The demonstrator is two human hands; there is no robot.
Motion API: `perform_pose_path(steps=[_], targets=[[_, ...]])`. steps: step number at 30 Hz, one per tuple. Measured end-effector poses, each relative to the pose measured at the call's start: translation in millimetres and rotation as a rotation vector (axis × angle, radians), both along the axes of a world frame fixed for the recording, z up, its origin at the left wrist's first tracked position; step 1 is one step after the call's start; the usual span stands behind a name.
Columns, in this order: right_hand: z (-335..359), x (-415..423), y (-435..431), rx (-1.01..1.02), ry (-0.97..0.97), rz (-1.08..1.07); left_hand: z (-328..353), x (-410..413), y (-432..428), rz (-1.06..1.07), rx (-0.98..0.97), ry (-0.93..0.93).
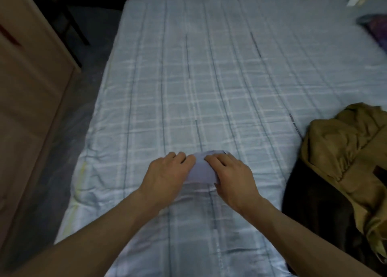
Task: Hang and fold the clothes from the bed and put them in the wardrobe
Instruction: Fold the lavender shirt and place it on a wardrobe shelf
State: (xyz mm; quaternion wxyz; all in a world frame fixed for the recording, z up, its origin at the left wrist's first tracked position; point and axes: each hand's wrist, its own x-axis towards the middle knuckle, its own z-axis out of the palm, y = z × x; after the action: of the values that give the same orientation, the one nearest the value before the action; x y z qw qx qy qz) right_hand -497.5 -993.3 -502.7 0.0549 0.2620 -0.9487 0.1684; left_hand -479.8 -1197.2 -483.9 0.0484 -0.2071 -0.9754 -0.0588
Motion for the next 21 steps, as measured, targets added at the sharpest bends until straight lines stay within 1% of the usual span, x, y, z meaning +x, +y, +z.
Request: perform_pose_path(steps=[6, 11, 14, 17, 21], targets=[[121, 34, -45, 0.007, 0.039, 0.128, 117, 55, -56, 0.071, 0.024, 0.042], [221, 92, -93, 0.050, 0.130, 0.220, 211, 136, -99, 0.193, 0.027, 0.136], [265, 136, -118, 0.041, 0.165, 0.290, 251, 195, -119, 0.273, 0.067, 0.157], [300, 175, -146, 0.039, 0.173, 0.421, 280, 262, -140, 0.359, 0.072, 0.169], [329, 222, -197, 0.052, 0.179, 0.627, 306, 346, -170, 0.556, -0.007, 0.135]])
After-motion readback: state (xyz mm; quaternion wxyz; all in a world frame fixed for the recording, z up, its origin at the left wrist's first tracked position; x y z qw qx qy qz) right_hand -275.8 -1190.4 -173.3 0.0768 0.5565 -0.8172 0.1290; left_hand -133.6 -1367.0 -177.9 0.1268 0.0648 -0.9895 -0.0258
